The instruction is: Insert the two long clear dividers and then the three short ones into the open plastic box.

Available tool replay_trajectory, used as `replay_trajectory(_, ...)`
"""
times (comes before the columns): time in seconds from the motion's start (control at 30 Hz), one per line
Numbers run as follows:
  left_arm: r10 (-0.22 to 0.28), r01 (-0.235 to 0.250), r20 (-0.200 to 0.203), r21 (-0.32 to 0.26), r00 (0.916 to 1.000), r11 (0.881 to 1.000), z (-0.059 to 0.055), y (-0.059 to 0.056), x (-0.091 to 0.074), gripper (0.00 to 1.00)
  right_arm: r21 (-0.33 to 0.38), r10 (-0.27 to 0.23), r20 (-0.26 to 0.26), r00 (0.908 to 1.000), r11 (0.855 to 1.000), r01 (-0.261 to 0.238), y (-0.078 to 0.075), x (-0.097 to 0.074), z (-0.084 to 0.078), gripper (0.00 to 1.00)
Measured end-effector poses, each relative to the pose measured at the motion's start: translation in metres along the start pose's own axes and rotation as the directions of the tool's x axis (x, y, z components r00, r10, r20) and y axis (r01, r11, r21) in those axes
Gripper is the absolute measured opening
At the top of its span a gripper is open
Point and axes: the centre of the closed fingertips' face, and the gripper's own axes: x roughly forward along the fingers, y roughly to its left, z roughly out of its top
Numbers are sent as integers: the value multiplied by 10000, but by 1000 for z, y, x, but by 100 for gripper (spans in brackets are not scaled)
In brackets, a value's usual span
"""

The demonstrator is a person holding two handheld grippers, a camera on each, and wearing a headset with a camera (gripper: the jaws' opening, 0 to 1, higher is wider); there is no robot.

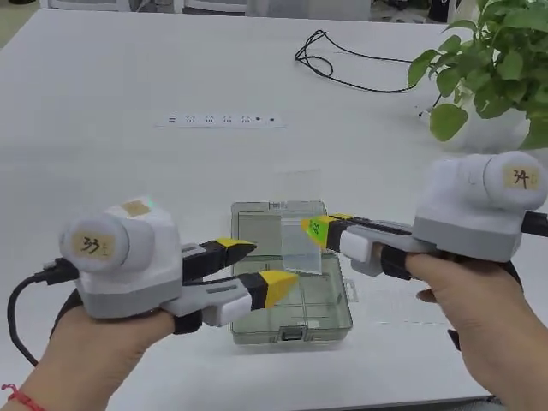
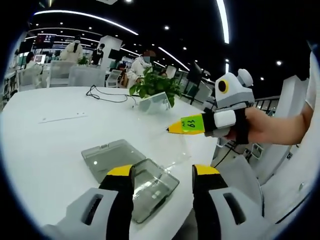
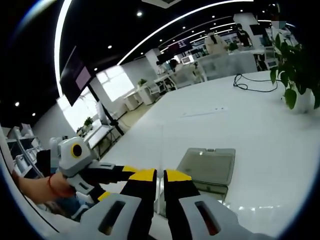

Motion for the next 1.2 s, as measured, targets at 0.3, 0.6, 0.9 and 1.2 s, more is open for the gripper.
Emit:
replay_trajectory(0.3,-257,304,-522,906,9983,9954,-19,7,-15,61,184,-628,-926,9937,9977,648,-20,0,-11,7)
replay_trajectory(0.6,-417,562,-874,1705,9953,9837,-33,16,-28,82,970,-1729,-2522,9521,9744,2026,-42,3,-28,7)
replay_trajectory(0.9,-726,993,-1238,2248,9896,9693,-46,22,-31,97,1391,-2431,-4286,8701,9339,3295,-66,13,-62,7)
replay_trajectory(1.2,-1047,1335,-1321,2329,9857,9633,-51,25,-29,100,1608,-2712,-5061,8188,9030,3985,-75,20,-88,7)
